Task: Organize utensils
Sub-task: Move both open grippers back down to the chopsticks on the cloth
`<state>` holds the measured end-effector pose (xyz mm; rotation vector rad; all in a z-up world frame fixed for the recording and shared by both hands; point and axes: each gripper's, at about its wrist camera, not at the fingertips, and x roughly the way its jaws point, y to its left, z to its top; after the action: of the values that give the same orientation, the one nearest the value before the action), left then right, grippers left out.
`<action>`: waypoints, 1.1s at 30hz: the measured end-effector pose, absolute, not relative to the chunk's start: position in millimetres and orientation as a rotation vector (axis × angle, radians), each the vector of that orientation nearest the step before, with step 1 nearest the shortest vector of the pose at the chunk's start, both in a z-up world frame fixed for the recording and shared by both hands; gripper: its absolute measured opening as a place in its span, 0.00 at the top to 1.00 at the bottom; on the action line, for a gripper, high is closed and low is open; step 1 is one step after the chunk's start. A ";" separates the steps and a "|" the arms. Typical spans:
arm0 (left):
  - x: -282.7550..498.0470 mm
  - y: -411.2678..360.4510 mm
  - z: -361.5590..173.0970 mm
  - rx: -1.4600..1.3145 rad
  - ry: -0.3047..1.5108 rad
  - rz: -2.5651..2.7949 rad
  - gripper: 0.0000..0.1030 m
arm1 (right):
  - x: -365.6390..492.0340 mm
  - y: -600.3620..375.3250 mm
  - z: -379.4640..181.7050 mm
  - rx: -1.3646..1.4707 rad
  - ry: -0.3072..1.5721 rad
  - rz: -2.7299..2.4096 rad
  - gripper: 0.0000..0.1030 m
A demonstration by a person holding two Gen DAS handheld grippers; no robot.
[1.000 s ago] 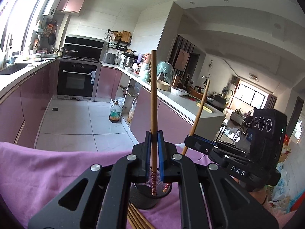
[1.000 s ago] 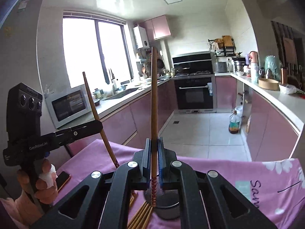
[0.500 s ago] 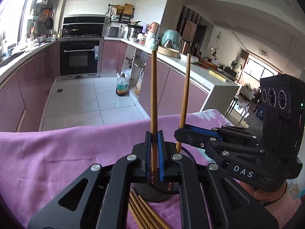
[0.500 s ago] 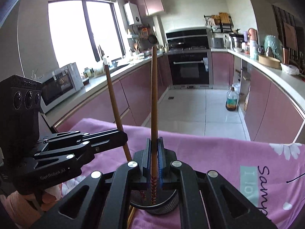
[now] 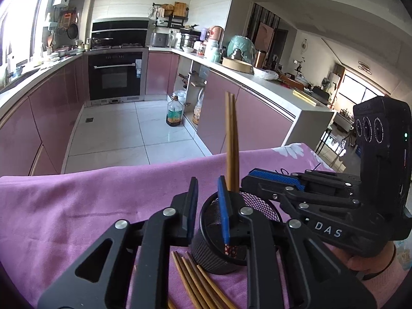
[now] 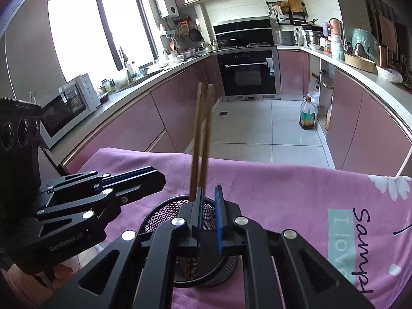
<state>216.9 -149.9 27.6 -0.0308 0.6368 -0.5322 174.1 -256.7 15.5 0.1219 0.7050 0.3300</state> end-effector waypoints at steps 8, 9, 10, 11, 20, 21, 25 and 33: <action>181.1 -108.7 41.5 -0.048 0.524 -0.449 0.60 | 150.6 -262.5 25.4 0.142 0.644 0.343 0.77; 175.9 -102.0 42.3 -0.048 0.516 -0.444 0.60 | 146.1 -263.9 27.2 0.145 0.634 0.350 0.76; 170.0 -96.3 42.4 -0.045 0.509 -0.438 0.59 | 141.8 -264.7 28.9 0.148 0.624 0.356 0.74; 164.7 -90.3 41.2 -0.042 0.505 -0.432 0.57 | 138.0 -265.0 30.6 0.150 0.617 0.360 0.71; 131.2 -41.4 0.5 -0.016 0.589 -0.371 0.56 | 91.8 -251.8 23.6 0.112 0.640 0.468 0.66; 127.9 -36.6 -6.7 -0.016 0.603 -0.369 0.56 | 88.5 -248.8 17.9 0.106 0.660 0.477 0.66; 116.0 -22.0 -37.5 -0.011 0.676 -0.355 0.56 | 82.3 -237.1 -9.5 0.080 0.744 0.484 0.66; 108.9 -31.3 -66.4 -0.004 0.765 -0.370 0.57 | 81.2 -219.8 -56.3 0.084 0.879 0.455 0.66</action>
<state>108.9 -31.3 -66.4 -0.0043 0.7655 -0.3701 81.2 -219.8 -56.3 0.0837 0.8790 0.4549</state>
